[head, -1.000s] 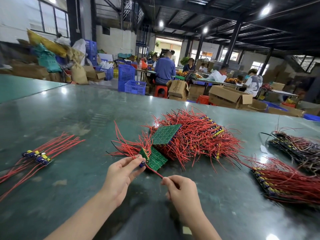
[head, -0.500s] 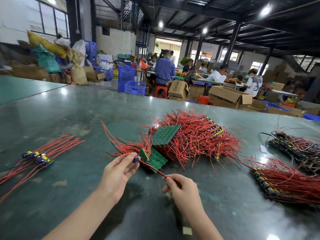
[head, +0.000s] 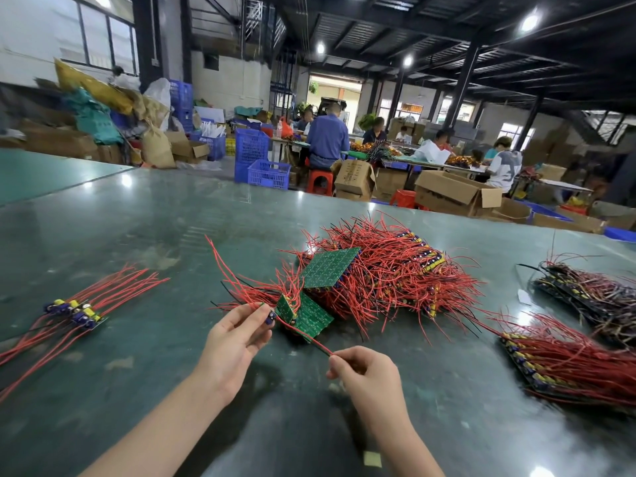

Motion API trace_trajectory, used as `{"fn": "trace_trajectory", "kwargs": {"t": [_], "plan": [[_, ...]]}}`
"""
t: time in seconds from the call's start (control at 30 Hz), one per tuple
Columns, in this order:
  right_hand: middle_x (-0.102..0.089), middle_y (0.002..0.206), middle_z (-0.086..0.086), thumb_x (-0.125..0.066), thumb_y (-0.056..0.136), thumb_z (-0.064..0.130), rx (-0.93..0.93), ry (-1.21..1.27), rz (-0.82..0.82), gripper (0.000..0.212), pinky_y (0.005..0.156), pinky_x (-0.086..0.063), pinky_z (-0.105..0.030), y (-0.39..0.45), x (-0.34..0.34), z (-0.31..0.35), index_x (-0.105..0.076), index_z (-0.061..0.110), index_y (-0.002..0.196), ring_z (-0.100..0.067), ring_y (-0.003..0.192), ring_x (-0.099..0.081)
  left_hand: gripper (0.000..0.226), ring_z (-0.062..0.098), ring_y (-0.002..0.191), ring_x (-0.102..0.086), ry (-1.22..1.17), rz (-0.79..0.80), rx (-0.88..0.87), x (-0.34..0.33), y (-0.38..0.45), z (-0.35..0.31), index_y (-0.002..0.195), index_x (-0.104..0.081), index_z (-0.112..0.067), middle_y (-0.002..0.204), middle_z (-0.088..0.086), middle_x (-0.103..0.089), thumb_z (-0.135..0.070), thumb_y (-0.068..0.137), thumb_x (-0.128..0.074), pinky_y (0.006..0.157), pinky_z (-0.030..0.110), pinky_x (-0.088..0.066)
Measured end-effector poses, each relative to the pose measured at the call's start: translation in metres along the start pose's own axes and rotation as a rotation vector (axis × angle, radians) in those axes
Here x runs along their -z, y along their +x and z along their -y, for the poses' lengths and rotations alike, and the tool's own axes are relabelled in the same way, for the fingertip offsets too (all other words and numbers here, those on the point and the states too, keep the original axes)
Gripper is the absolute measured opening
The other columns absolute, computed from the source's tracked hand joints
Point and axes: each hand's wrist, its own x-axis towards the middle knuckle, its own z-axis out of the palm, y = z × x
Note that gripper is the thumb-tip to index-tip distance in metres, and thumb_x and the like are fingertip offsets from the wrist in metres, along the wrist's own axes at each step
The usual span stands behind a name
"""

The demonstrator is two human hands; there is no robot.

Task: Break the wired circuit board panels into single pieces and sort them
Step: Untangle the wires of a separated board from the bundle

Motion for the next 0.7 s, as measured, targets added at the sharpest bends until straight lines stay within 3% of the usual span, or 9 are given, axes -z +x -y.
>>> {"fn": "trace_trajectory", "kwargs": {"t": [0.2, 0.43, 0.7], "plan": [[-0.068, 0.057, 0.015, -0.063, 0.086, 0.020, -0.043, -0.093, -0.007, 0.019, 0.047, -0.036, -0.012, 0.0006, -0.0006, -0.0021, -0.066, 0.019, 0.067, 0.003, 0.044, -0.050, 0.008, 0.008, 0.061, -0.064, 0.074, 0.016, -0.064, -0.0012, -0.0018, 0.0019, 0.081, -0.066, -0.009, 0.069, 0.002, -0.069, -0.001, 0.080, -0.064, 0.058, 0.017, -0.054], [-0.070, 0.068, 0.017, -0.058, 0.092, 0.018, -0.031, -0.030, 0.014, 0.018, 0.048, -0.034, -0.015, 0.0012, -0.0034, -0.0002, -0.067, 0.027, 0.079, -0.001, 0.044, -0.045, 0.006, 0.005, 0.059, -0.065, 0.014, -0.027, -0.032, 0.0019, 0.0021, -0.0055, 0.085, -0.064, -0.012, 0.068, -0.002, -0.071, -0.006, 0.084, -0.062, 0.060, 0.018, -0.053], [-0.068, 0.070, 0.021, -0.056, 0.091, 0.020, -0.017, -0.115, -0.035, 0.024, 0.050, -0.039, -0.018, 0.0003, -0.0049, -0.0024, -0.064, 0.034, 0.074, 0.000, 0.049, -0.052, 0.005, 0.005, 0.057, -0.065, -0.004, -0.058, 0.011, 0.0017, 0.0012, -0.0045, 0.083, -0.065, -0.011, 0.065, -0.001, -0.071, -0.007, 0.084, -0.063, 0.054, 0.016, -0.053]]}}
